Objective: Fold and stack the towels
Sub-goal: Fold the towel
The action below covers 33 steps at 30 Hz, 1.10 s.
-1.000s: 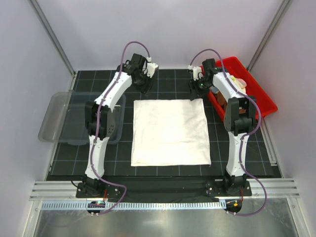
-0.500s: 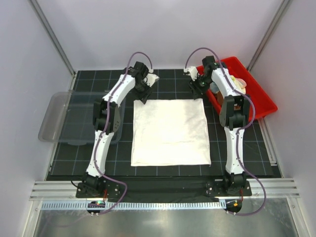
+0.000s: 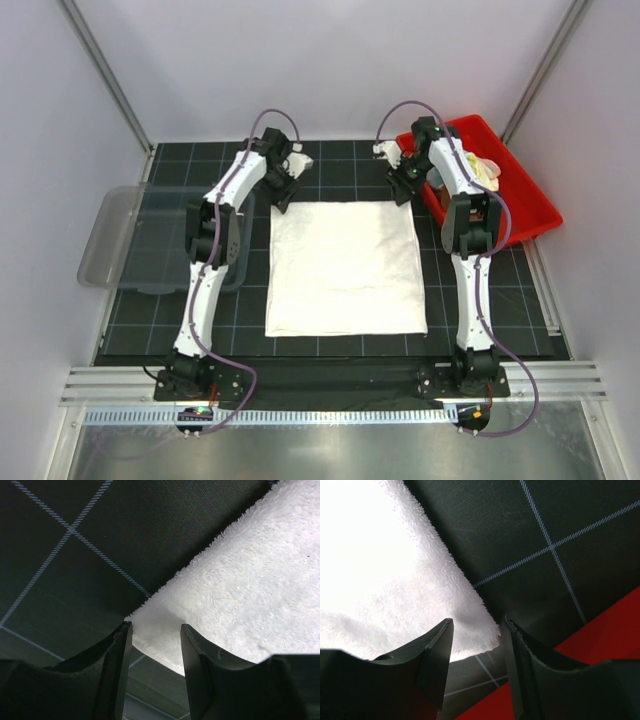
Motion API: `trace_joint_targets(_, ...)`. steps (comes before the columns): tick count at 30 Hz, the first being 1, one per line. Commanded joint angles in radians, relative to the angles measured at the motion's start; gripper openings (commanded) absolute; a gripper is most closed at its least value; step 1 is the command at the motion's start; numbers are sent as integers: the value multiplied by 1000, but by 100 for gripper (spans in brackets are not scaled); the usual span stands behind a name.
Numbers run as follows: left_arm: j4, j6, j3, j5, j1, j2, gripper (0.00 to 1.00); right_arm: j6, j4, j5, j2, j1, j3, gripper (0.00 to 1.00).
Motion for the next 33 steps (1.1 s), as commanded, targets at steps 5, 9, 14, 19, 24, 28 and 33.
trace_joint_targets(5,-28,36,55,9,1,28,46,-37,-32,4,16,-24,41,51)
trace_joint_targets(9,-34,49,49,-17,1,34,45,-41,-35,19,22,-22,32,51)
trace_joint_targets(14,3,50,35,-67,1,40,51,-40,-23,66,30,-16,25,50)
trace_joint_targets(19,112,22,-20,-75,1,-24,53,-40,-8,71,30,-18,31,36)
trace_joint_targets(24,182,7,-51,-63,13,-64,55,-43,9,65,24,-16,21,17)
trace_joint_targets(28,147,22,-13,-60,15,-43,57,-46,20,62,18,-16,12,5)
trace_joint_targets(33,123,20,12,-34,18,-11,58,-46,40,36,12,-13,7,1)
